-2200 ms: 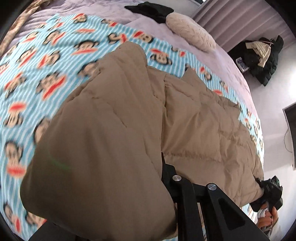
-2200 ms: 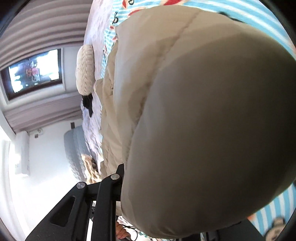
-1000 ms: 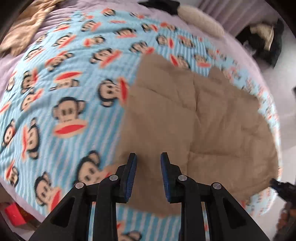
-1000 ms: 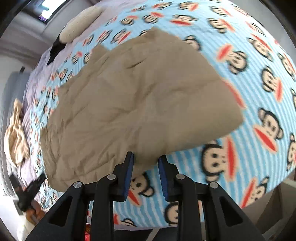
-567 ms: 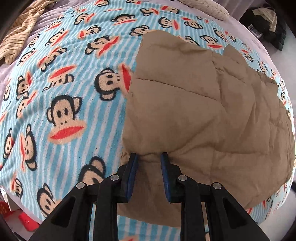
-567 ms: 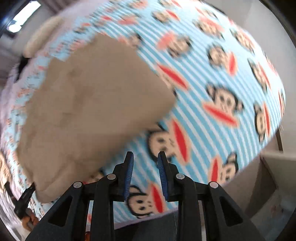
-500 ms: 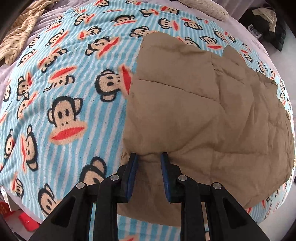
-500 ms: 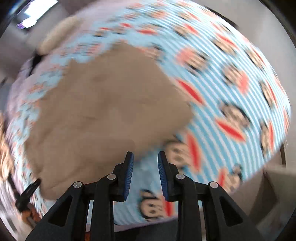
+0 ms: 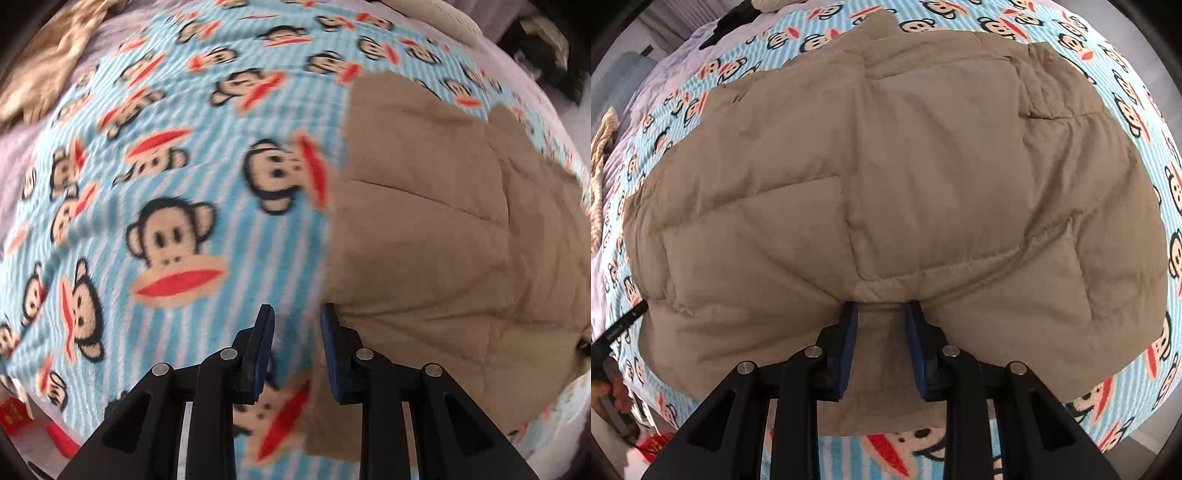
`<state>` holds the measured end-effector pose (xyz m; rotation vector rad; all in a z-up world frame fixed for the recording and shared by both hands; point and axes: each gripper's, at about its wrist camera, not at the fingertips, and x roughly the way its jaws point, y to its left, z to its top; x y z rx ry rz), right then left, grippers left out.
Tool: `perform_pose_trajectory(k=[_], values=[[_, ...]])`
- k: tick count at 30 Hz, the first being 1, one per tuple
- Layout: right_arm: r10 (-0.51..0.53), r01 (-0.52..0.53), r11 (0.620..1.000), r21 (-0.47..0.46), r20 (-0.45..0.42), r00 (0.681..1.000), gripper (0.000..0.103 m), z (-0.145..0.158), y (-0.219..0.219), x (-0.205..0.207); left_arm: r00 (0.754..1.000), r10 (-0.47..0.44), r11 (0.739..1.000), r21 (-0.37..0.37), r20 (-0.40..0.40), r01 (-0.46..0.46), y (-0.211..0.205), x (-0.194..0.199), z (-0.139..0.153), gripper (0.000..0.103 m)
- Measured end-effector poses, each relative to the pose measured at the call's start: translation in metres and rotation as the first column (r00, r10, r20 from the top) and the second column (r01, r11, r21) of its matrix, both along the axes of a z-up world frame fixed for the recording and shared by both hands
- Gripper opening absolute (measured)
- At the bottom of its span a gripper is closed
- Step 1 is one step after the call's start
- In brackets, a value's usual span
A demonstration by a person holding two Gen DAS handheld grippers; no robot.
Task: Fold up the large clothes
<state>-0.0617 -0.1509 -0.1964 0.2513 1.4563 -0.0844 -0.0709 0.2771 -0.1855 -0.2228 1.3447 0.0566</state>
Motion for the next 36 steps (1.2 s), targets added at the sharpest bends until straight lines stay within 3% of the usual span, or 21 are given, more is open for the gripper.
perform_pose_trajectory(k=[2,3,4,5,10,14,18,24,26,27,28,29,30,33,36], values=[[-0.004,0.004,1.0,0.0,-0.006,1.0,0.029,0.001,-0.003,0.0,1.0,-0.004,0.999,-0.032,-0.001,0.004,0.011,0.0,0.005,0.028],[-0.006,0.006,1.0,-0.001,-0.009,1.0,0.029,0.002,-0.006,-0.002,1.0,-0.021,1.0,-0.022,0.009,0.021,0.012,0.001,0.008,0.038],[-0.009,0.009,1.0,-0.004,-0.013,1.0,0.03,0.004,-0.004,-0.002,0.999,-0.035,0.999,-0.014,0.017,0.035,0.013,0.002,0.01,0.084],[-0.009,0.009,1.0,-0.01,-0.017,1.0,0.03,0.005,-0.002,-0.001,0.998,-0.046,0.999,-0.002,0.035,0.047,0.014,0.004,0.013,0.103],[-0.01,0.01,1.0,-0.026,-0.031,0.999,0.03,0.005,0.004,0.004,0.993,-0.099,0.991,-0.084,0.061,0.103,0.012,0.015,0.015,0.102],[-0.011,0.01,1.0,-0.028,-0.04,0.999,0.03,0.005,0.005,0.005,0.986,-0.163,0.964,-0.208,0.04,0.167,-0.001,0.028,0.001,0.102],[-0.014,0.012,0.999,-0.031,-0.039,0.999,0.03,0.005,0.007,0.006,0.969,-0.247,0.877,-0.43,-0.021,0.214,-0.015,0.044,-0.033,0.102],[-0.02,0.019,1.0,-0.018,-0.034,0.999,0.03,0.003,0.009,0.012,0.948,-0.318,0.763,-0.59,0.013,0.264,-0.04,0.072,-0.041,0.102],[-0.021,0.02,1.0,-0.017,-0.034,0.999,0.031,0.002,0.011,0.016,0.933,-0.36,0.762,-0.576,0.001,0.295,-0.057,0.076,-0.043,0.097],[-0.02,0.019,1.0,-0.017,-0.037,0.999,0.031,0.003,0.012,0.017,0.925,-0.38,0.767,-0.558,0.003,0.317,-0.063,0.075,-0.041,0.076],[-0.019,0.018,1.0,-0.017,-0.042,0.999,0.032,0.003,0.013,0.02,0.921,-0.39,0.76,-0.562,0.007,0.326,-0.066,0.076,-0.04,0.046],[-0.022,0.021,1.0,-0.013,-0.046,0.999,0.032,0.007,0.013,0.02,0.922,-0.388,0.733,-0.601,0.016,0.319,-0.065,0.076,-0.035,0.036],[-0.027,0.027,1.0,0.006,-0.043,0.999,0.032,0.014,0.012,0.02,0.924,-0.381,0.727,-0.611,0.021,0.314,-0.064,0.075,-0.03,0.028],[-0.009,0.007,0.999,0.052,0.051,0.999,0.032,0.043,0.017,0.022,0.924,-0.38,0.735,-0.593,0.044,0.33,-0.065,0.072,-0.008,0.023],[0.024,-0.036,0.997,0.074,0.153,0.988,0.019,0.065,0.024,0.038,0.926,-0.373,0.733,-0.592,0.061,0.335,-0.071,0.068,0.013,0.023]])
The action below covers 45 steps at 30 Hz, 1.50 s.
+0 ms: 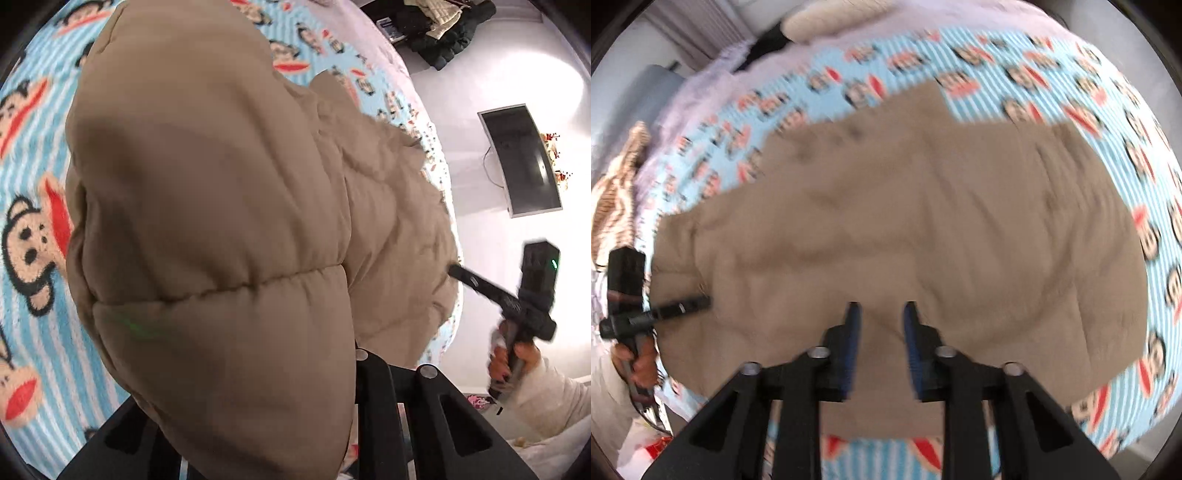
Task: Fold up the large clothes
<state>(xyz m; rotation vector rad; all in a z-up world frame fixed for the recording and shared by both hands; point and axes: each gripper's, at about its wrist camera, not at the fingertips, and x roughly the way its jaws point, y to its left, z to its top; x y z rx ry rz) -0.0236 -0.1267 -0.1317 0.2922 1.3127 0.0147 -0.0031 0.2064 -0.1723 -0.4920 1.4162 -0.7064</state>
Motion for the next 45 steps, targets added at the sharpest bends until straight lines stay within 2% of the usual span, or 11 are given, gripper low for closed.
perform_pose_trajectory(k=[5,12,14,18,23,27,32,34,37,42,45], values=[[0.007,-0.01,0.999,0.046,0.05,0.999,0.016,-0.032,0.004,0.057,0.999,-0.007,1.0,-0.007,0.042,0.007,-0.023,-0.009,0.047,0.023],[-0.072,0.078,0.985,0.155,-0.044,0.996,0.005,-0.102,-0.007,0.11,0.996,-0.017,0.999,-0.045,0.083,0.021,-0.085,-0.005,0.105,0.023],[-0.093,0.103,0.976,0.192,-0.063,0.994,0.004,-0.105,-0.012,0.109,0.995,-0.037,0.998,-0.052,0.089,0.041,-0.107,-0.004,0.116,0.023],[-0.11,0.117,0.966,0.232,-0.045,0.993,0.005,-0.076,-0.025,0.085,0.991,-0.085,0.995,-0.043,0.104,0.089,-0.127,-0.008,0.136,0.023],[-0.141,0.138,0.944,0.298,-0.013,0.99,0.005,-0.042,-0.038,-0.003,0.991,-0.098,0.995,-0.007,0.088,0.099,-0.159,0.002,0.145,0.023],[-0.139,0.157,0.924,0.35,-0.077,0.987,0.005,-0.059,-0.03,-0.059,0.988,-0.135,0.991,0.029,0.076,0.133,-0.182,-0.004,0.148,0.023],[-0.176,0.225,0.879,0.42,-0.152,0.973,0.005,-0.095,-0.033,-0.071,0.97,-0.234,0.969,0.103,0.069,0.226,-0.233,-0.014,0.143,0.026],[-0.172,0.227,0.866,0.447,-0.16,0.972,0.005,-0.094,-0.039,-0.073,0.963,-0.258,0.964,0.083,0.075,0.251,-0.248,-0.012,0.144,0.042],[-0.182,0.229,0.853,0.47,-0.144,0.973,0.005,-0.08,-0.061,-0.086,0.951,-0.303,0.952,-0.026,0.062,0.305,-0.275,-0.009,0.143,0.07],[-0.277,0.291,0.837,0.463,-0.101,0.956,0.007,-0.046,-0.114,-0.124,0.936,-0.352,0.923,-0.155,0.023,0.351,-0.315,-0.005,0.123,0.07],[-0.332,0.328,0.838,0.435,-0.071,0.941,0.025,-0.025,-0.14,-0.144,0.943,-0.331,0.936,-0.12,0.018,0.331,-0.334,0.003,0.105,0.07]])
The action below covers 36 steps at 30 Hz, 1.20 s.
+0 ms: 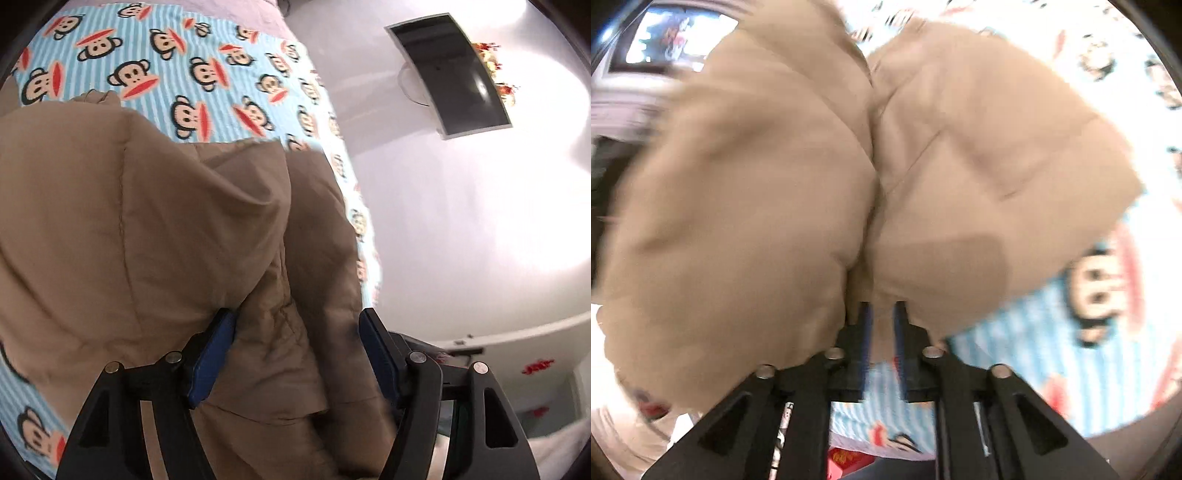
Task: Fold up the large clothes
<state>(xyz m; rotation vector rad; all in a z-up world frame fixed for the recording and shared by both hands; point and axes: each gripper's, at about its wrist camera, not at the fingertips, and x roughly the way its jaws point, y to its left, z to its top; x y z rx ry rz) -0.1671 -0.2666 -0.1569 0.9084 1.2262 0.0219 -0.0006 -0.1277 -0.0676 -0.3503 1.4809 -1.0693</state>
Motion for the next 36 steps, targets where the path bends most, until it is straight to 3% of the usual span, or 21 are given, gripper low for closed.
perform_pose_trajectory(k=[2,6,10,13,14,15,16,20,22,23,25,27,31,33,36], values=[[-0.023,0.024,0.999,-0.04,0.027,0.999,0.062,0.02,-0.012,-0.015,1.0,0.02,0.999,0.035,0.003,-0.02,-0.01,0.003,-0.008,0.07],[-0.012,0.019,0.998,-0.057,0.11,0.994,0.066,0.057,-0.017,-0.038,0.998,0.026,0.996,0.079,0.051,-0.03,-0.029,0.003,-0.009,0.07],[-0.008,0.007,1.0,0.004,0.18,0.984,0.081,0.079,-0.01,-0.047,0.993,0.003,0.993,0.115,0.115,-0.016,-0.041,0.006,-0.007,0.07],[-0.014,0.02,0.999,-0.032,0.181,0.983,0.08,0.075,-0.002,-0.029,0.98,0.0,0.992,0.123,0.2,-0.025,-0.043,0.007,0.005,0.07],[-0.02,0.031,0.997,-0.072,0.149,0.989,0.069,0.07,-0.001,-0.02,0.969,0.008,0.992,0.12,0.246,-0.039,-0.039,0.007,0.015,0.07],[-0.025,0.038,0.995,-0.094,0.133,0.991,0.048,0.067,0.0,-0.008,0.953,0.026,0.991,0.116,0.3,-0.063,-0.03,0.008,0.026,0.07],[-0.023,0.036,0.992,-0.119,0.113,0.993,0.014,0.065,0.001,0.0,0.942,0.04,0.99,0.114,0.332,-0.082,-0.019,0.007,0.033,0.07],[0.011,0.017,0.958,-0.285,0.096,0.995,0.012,0.068,-0.008,0.012,0.87,0.141,0.957,0.162,0.473,-0.242,0.042,0.022,0.047,0.07],[0.01,0.016,0.954,-0.301,0.082,0.997,0.012,0.062,-0.018,0.012,0.856,0.163,0.93,0.213,0.49,-0.299,0.058,0.035,0.032,0.07],[0.003,0.019,0.951,-0.307,0.072,0.997,0.012,0.057,-0.023,0.011,0.851,0.177,0.904,0.259,0.495,-0.339,0.066,0.044,0.018,0.07],[-0.015,0.033,0.949,-0.312,0.059,0.998,0.012,0.049,-0.032,0.006,0.858,0.193,0.886,0.292,0.476,-0.361,0.073,0.05,0.002,0.07],[-0.026,0.04,0.948,-0.315,0.048,0.998,0.012,0.043,-0.041,0.001,0.864,0.198,0.882,0.301,0.463,-0.364,0.063,0.055,-0.016,0.07],[-0.034,0.039,0.943,-0.329,0.02,0.999,0.013,0.026,-0.056,-0.002,0.844,0.15,0.874,0.329,0.516,-0.357,0.012,0.058,-0.033,0.07],[-0.05,0.044,0.945,-0.323,-0.011,0.999,0.018,0.014,-0.07,-0.002,0.837,0.126,0.864,0.356,0.532,-0.356,-0.014,0.06,-0.038,0.07],[-0.105,0.089,0.955,-0.283,-0.043,0.994,0.039,0.018,-0.103,-0.006,0.83,0.104,0.844,0.393,0.548,-0.364,-0.037,0.064,-0.043,0.07]])
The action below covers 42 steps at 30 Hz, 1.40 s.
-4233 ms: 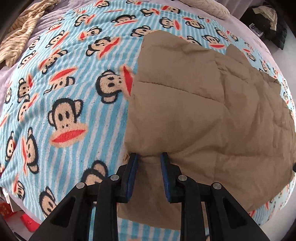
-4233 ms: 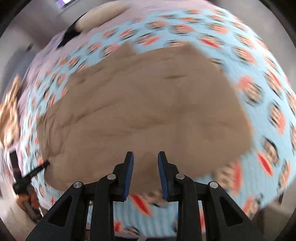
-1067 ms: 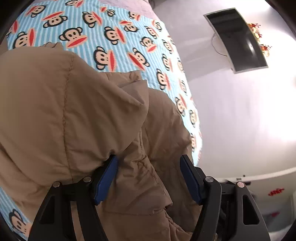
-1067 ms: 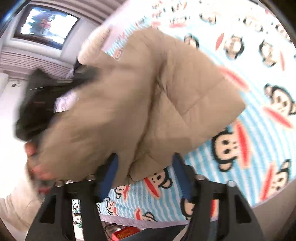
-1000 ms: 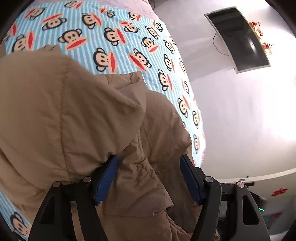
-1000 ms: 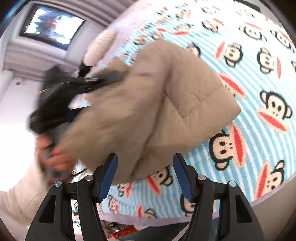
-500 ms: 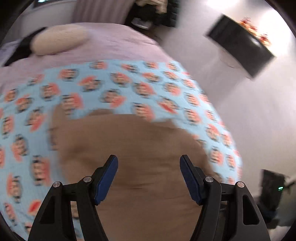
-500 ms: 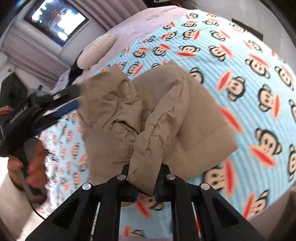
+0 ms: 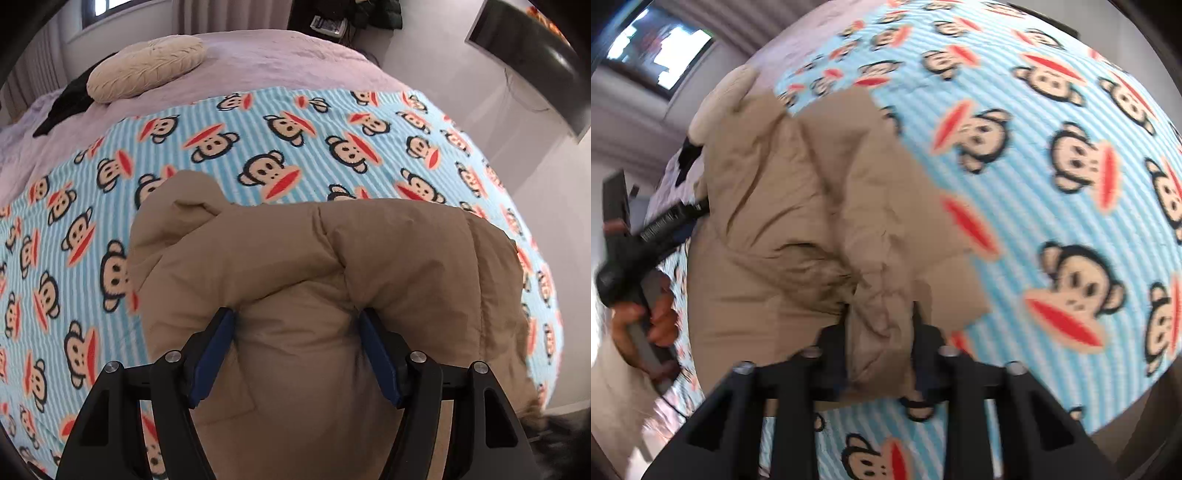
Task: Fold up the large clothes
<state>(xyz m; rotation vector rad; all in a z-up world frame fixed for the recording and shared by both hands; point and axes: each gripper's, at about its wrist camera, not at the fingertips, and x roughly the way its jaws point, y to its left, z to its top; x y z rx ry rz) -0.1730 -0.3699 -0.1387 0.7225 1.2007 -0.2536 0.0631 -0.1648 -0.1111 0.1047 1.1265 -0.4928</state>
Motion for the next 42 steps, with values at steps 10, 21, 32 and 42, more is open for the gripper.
perform_pose_trajectory(k=[10,21,32,42], values=[[0.083,-0.133,0.961,0.241,0.204,0.975,0.067,0.022,-0.044,0.081,0.997,0.065,0.998,-0.005,-0.042,-0.065,-0.002,0.008,-0.007,0.07],[0.187,-0.19,0.967,0.169,0.035,0.982,0.01,-0.046,-0.04,0.111,0.999,0.049,0.994,0.1,-0.009,-0.048,-0.041,-0.003,-0.012,0.07],[0.181,-0.184,0.961,0.206,0.033,0.983,0.009,-0.059,-0.046,0.109,0.994,0.102,0.979,0.18,-0.026,-0.095,-0.004,-0.038,0.029,0.07],[0.23,-0.228,0.955,0.19,0.01,0.973,0.01,-0.054,-0.04,0.117,0.974,0.209,0.95,0.256,-0.086,-0.181,0.042,-0.124,0.007,0.083]])
